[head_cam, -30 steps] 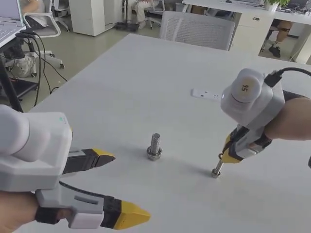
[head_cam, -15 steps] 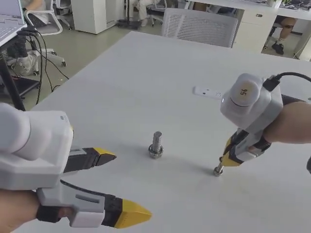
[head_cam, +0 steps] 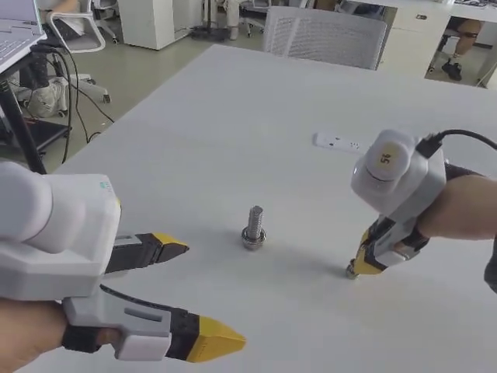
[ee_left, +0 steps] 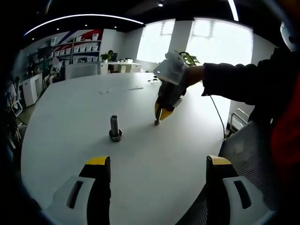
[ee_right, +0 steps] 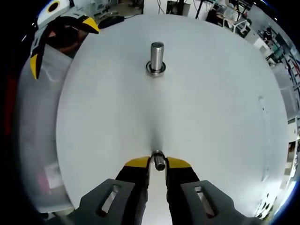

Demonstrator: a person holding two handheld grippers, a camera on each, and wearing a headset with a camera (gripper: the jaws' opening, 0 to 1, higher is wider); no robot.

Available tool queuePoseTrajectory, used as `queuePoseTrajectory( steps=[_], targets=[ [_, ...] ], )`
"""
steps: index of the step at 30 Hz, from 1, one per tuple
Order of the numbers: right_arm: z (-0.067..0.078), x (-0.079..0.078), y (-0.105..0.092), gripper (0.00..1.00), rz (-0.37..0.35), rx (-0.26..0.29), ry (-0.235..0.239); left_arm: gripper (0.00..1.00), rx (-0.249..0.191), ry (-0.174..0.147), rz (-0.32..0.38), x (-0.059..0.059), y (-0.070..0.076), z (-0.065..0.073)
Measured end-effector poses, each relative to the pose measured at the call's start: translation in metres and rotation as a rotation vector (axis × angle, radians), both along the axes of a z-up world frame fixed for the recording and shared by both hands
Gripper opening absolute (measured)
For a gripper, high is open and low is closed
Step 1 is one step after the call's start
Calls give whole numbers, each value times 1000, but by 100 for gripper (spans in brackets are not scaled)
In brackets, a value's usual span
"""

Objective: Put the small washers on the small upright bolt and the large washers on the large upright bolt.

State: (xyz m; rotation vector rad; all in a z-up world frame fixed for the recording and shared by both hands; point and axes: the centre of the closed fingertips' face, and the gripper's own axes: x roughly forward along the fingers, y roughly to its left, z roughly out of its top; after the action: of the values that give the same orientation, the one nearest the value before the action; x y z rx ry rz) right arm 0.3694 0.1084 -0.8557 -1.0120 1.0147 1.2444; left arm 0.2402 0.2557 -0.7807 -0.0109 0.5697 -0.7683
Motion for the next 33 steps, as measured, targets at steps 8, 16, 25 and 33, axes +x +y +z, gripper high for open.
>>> queuePoseTrajectory(
  steps=[8, 16, 25, 33],
  targets=[
    [-5, 0, 0, 14, -9, 1, 13, 84, 2, 4, 1, 0, 0, -1],
    [-7, 3, 0, 14, -12, 1, 15, 84, 3, 7, 2, 0, 0, -1],
    [-7, 2, 0, 15, -16, 8, 15, 84, 3, 8, 0, 0, 0, -1],
    [-4, -1, 2, 19, -19, 18, 11, 84, 4, 7, -3, 0, -1, -1]
  ],
)
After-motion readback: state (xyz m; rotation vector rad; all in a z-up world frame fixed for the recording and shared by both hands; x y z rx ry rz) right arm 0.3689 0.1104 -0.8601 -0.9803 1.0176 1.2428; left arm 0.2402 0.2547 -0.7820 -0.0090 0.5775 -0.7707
